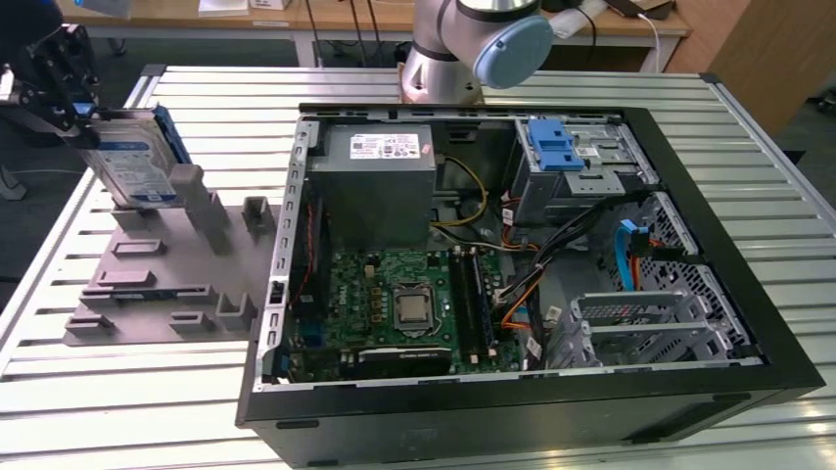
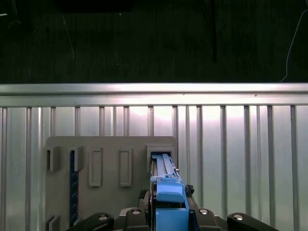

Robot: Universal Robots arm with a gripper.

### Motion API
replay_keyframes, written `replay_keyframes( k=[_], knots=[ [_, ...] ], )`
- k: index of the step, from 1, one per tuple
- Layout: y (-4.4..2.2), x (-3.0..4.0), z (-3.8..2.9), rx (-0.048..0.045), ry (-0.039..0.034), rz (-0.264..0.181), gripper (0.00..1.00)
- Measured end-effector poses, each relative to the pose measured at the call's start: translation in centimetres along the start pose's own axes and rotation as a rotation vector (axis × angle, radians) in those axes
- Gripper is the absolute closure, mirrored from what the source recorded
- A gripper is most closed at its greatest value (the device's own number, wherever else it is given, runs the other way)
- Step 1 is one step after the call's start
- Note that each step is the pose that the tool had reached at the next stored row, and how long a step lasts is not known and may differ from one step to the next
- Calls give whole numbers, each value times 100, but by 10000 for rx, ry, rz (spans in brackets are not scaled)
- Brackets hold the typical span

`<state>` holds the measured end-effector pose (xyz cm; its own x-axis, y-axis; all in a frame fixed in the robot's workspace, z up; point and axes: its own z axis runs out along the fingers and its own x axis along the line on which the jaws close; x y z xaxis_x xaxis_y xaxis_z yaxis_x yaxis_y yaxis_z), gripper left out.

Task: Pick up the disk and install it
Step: 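Pick up the disk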

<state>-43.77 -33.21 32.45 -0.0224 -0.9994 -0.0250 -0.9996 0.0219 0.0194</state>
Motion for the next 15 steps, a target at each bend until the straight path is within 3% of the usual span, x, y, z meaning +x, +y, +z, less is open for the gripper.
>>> replay_keyframes(
  k=[10, 15],
  knots=[
    [2, -2, -91, 0, 0, 0, 64],
    [3, -2, -95, 0, 0, 0, 64]
  ],
)
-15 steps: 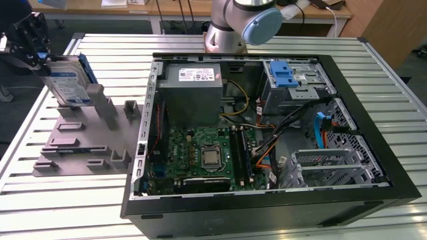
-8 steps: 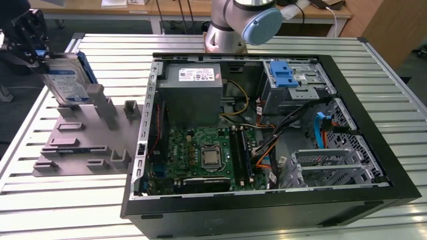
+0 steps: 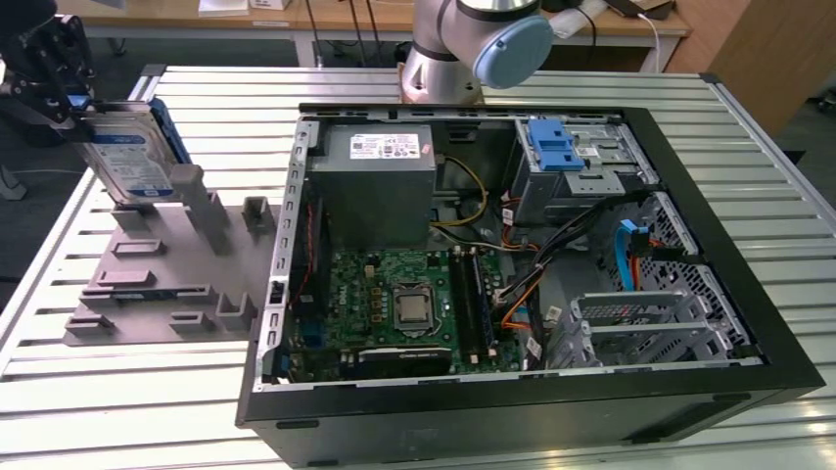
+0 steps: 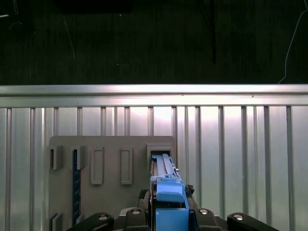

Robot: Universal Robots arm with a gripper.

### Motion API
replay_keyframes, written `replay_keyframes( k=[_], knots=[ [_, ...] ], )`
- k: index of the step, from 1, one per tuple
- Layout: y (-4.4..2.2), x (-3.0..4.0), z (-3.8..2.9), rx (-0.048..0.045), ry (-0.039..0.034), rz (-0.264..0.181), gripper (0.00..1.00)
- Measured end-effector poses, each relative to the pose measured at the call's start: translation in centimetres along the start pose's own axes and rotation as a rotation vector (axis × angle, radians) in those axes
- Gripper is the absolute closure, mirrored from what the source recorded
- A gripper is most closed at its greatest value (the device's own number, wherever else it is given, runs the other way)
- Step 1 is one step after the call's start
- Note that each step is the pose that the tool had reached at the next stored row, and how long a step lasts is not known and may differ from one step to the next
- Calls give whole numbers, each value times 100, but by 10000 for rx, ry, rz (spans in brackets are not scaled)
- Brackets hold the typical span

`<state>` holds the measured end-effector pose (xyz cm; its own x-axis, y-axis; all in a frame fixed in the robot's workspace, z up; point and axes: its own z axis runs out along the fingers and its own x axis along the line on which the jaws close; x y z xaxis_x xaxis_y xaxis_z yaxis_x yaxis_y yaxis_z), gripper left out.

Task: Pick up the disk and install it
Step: 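Pick up the disk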

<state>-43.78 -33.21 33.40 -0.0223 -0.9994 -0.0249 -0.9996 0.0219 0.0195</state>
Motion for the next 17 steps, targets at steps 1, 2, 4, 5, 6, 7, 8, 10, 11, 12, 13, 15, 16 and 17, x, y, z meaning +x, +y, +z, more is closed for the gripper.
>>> replay_keyframes(
  k=[1, 2, 4, 5, 6, 7, 8, 10, 11, 12, 13, 15, 16, 17],
  knots=[
    [0, 0, 0, 0, 0, 0, 64],
    [0, 0, 0, 0, 0, 0, 64],
    [1, 0, 0, 0, 0, 0, 64],
    [2, 0, 0, 1, 0, 0, 64],
    [2, 0, 0, 0, 0, 0, 64],
    [2, 0, 0, 1, 0, 0, 64],
    [2, 0, 0, 0, 0, 0, 64],
    [2, 0, 0, 0, 0, 0, 64],
    [2, 0, 0, 0, 0, 0, 64],
    [3, 0, 0, 0, 0, 0, 64],
    [3, 0, 0, 0, 0, 1, 64],
    [3, 0, 0, 0, 0, 0, 64],
    [3, 0, 0, 0, 1, 0, 64],
    [3, 0, 0, 0, 0, 0, 64]
  ],
)
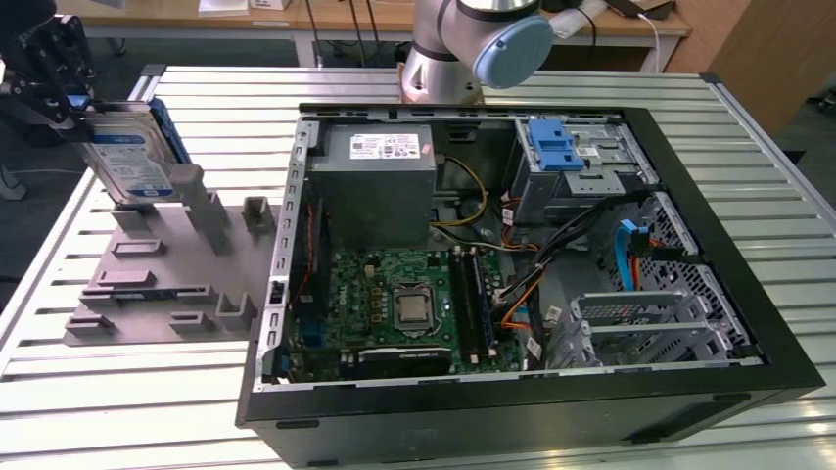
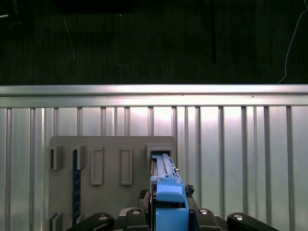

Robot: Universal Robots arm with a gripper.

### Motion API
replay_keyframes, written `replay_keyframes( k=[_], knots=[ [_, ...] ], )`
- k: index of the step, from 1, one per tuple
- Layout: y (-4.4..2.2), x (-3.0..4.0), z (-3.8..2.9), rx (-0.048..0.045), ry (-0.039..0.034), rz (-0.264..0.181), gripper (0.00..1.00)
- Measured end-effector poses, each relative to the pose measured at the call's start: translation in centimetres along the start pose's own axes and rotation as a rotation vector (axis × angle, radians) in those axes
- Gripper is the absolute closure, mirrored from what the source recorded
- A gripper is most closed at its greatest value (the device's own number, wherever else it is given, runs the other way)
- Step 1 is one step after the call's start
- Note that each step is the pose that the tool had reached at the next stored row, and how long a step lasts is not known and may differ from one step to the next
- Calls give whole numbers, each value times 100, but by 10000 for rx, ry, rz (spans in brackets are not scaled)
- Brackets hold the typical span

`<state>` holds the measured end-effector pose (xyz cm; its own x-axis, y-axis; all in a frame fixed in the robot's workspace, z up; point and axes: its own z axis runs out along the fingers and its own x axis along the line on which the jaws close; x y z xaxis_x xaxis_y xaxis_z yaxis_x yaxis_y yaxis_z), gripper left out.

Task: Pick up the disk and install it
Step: 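Pick up the disk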

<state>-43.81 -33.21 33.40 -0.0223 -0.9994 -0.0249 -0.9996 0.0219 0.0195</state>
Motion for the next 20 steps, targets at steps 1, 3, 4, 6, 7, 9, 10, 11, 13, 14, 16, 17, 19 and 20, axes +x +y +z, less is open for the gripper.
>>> replay_keyframes(
  k=[1, 3, 4, 6, 7, 9, 10, 11, 13, 14, 16, 17, 19, 20],
  knots=[
    [0, 0, 0, 0, 0, 0, 64],
    [1, 0, 0, 0, 0, 0, 64],
    [1, 0, -1, 1, 0, 0, 64],
    [1, 0, -7, -1, 0, 0, 64],
    [1, 0, -12, -2, 1, 0, 64],
    [1, 0, -21, 0, 1, 0, 64],
    [1, -1, -28, 0, 0, 0, 64],
    [1, -1, -36, -1, 1, 0, 64],
    [2, -1, -56, 0, 1, 0, 64],
    [2, -2, -67, -1, 1, 0, 64],
    [2, -2, -84, 0, 1, 0, 64],
    [2, -2, -92, -1, 1, 0, 64],
    [3, -3, -107, 0, 0, 0, 64],
    [3, -3, -115, 0, 0, 0, 64]
  ],
)
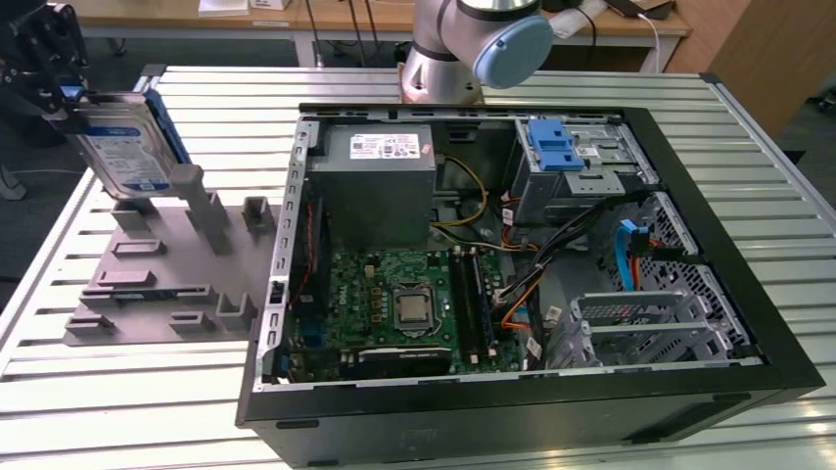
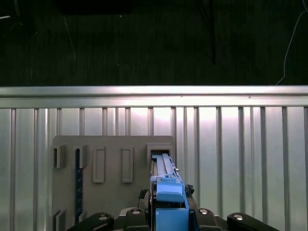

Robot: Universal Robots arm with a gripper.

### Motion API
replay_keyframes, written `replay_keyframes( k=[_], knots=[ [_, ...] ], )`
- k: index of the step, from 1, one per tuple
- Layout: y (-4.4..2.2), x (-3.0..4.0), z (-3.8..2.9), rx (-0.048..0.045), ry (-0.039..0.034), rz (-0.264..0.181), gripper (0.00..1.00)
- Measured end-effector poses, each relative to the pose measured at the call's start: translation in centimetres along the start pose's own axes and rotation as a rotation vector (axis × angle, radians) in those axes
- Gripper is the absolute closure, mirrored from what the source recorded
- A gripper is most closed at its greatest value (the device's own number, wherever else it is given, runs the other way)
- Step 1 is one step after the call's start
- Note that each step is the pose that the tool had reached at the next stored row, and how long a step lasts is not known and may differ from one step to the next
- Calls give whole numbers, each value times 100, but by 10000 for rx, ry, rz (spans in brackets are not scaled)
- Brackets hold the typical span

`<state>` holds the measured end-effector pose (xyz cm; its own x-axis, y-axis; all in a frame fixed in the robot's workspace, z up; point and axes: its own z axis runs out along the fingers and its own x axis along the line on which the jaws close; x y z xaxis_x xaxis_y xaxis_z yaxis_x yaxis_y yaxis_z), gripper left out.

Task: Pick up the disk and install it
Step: 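Pick up the disk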

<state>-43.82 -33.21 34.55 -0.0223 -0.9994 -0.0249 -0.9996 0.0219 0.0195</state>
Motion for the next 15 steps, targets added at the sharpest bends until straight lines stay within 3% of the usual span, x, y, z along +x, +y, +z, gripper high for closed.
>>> replay_keyframes(
  k=[15],
  knots=[
    [3, -3, -142, 0, 0, 0, 64]
  ],
)
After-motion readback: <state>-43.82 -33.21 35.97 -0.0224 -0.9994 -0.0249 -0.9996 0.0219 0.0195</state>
